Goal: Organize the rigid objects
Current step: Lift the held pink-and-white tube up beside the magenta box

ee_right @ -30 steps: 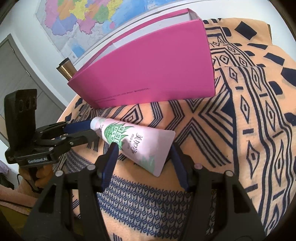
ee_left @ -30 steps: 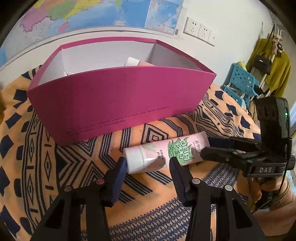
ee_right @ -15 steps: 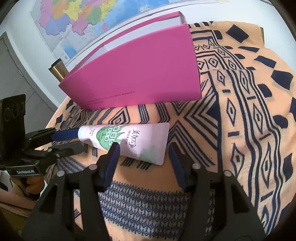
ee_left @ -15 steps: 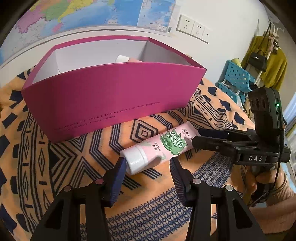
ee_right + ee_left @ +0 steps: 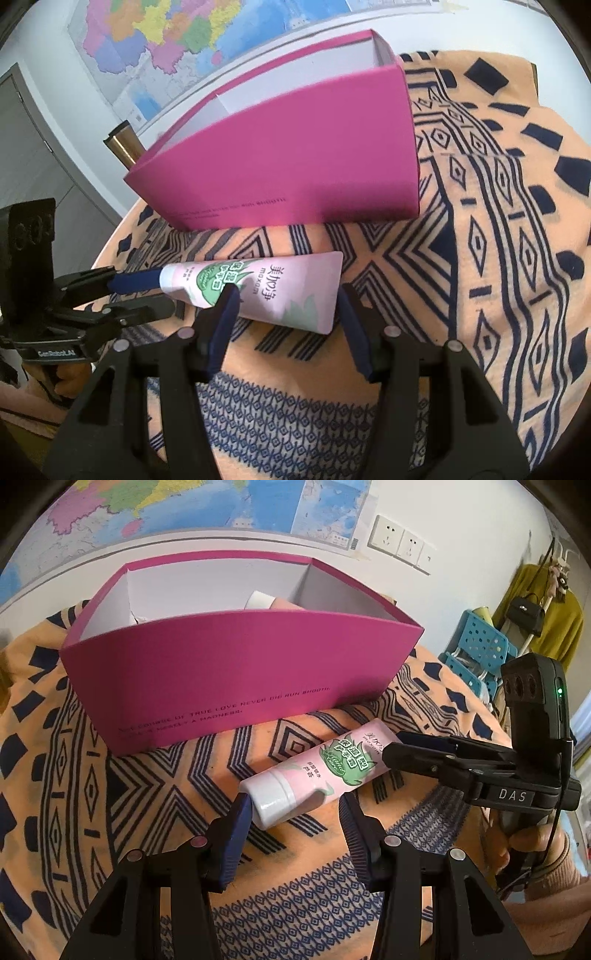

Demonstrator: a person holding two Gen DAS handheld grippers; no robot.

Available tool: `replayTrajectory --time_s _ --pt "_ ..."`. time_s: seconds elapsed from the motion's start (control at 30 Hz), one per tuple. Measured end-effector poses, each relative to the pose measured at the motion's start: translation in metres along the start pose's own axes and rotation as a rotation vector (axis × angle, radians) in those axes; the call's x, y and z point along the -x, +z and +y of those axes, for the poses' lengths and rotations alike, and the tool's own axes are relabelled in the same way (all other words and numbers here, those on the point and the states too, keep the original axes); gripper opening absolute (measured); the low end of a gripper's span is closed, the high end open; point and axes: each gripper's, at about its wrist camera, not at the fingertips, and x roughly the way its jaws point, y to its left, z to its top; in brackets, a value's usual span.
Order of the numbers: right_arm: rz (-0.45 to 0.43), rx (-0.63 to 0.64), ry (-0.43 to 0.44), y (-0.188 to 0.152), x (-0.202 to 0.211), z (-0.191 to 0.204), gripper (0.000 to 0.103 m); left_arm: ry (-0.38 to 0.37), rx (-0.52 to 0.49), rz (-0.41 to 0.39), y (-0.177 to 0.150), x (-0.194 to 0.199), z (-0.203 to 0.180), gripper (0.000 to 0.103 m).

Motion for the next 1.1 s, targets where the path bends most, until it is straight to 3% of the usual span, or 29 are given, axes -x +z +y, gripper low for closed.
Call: replayTrajectory --time_s 1.1 --pt "-0.091 0.112 0.026 0.024 0.024 0.030 0.058 0.023 0.022 -0.116 0.012 0.045 0.007 0.049"
